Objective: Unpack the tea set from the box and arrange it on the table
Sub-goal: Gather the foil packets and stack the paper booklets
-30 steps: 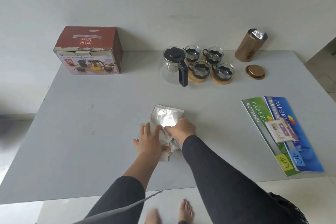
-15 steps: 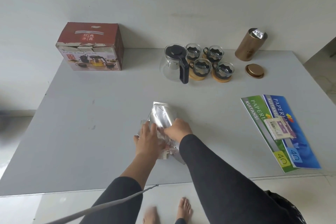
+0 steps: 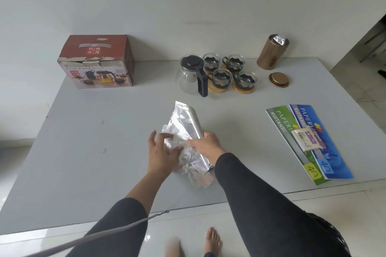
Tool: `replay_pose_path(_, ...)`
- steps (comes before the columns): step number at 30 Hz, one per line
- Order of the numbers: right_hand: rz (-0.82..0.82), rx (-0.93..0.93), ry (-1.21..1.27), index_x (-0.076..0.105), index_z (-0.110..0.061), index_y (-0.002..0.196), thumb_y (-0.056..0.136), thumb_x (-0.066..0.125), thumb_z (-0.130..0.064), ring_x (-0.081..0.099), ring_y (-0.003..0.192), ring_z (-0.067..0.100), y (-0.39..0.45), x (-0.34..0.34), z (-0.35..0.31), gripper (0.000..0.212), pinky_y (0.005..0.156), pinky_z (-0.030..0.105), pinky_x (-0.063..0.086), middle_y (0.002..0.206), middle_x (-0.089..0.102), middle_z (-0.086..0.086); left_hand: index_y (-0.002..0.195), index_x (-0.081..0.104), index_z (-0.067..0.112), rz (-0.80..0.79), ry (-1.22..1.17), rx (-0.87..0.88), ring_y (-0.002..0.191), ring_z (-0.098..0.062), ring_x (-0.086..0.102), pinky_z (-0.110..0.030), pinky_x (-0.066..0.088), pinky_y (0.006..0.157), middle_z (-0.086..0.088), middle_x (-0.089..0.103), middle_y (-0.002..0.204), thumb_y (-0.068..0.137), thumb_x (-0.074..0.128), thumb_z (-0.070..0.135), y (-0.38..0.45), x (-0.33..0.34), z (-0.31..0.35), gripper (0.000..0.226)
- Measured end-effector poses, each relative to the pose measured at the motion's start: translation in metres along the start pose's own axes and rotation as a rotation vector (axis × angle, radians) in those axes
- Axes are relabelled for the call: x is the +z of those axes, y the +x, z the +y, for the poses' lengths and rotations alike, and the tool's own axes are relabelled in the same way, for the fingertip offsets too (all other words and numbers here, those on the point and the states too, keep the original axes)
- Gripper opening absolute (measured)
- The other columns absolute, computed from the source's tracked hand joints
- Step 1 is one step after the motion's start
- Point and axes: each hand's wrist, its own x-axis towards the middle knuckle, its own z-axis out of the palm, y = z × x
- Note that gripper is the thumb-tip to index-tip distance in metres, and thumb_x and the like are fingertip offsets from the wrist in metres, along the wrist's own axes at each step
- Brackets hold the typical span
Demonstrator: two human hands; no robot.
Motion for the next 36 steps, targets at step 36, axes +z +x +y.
replay_pose_path(36, 0.555, 0.182, 0.379, 0.058, -0.012, 0.104, 0.079, 0.070, -0.011, 0.053, 0.070, 0.012, -0.248, -0.374, 0.279, 0.028, 0.063, 0.021, 0.045, 0.078, 0.055, -0.001, 0.102, 0.054, 0.013, -0.812, -0.006, 0.216, 0.082, -0.022, 0.057, -0.024, 0.044, 0.062, -0.001, 0.057, 0.083, 0.083, 0.072, 0.027, -0.226, 0.343, 0.224, 0.030)
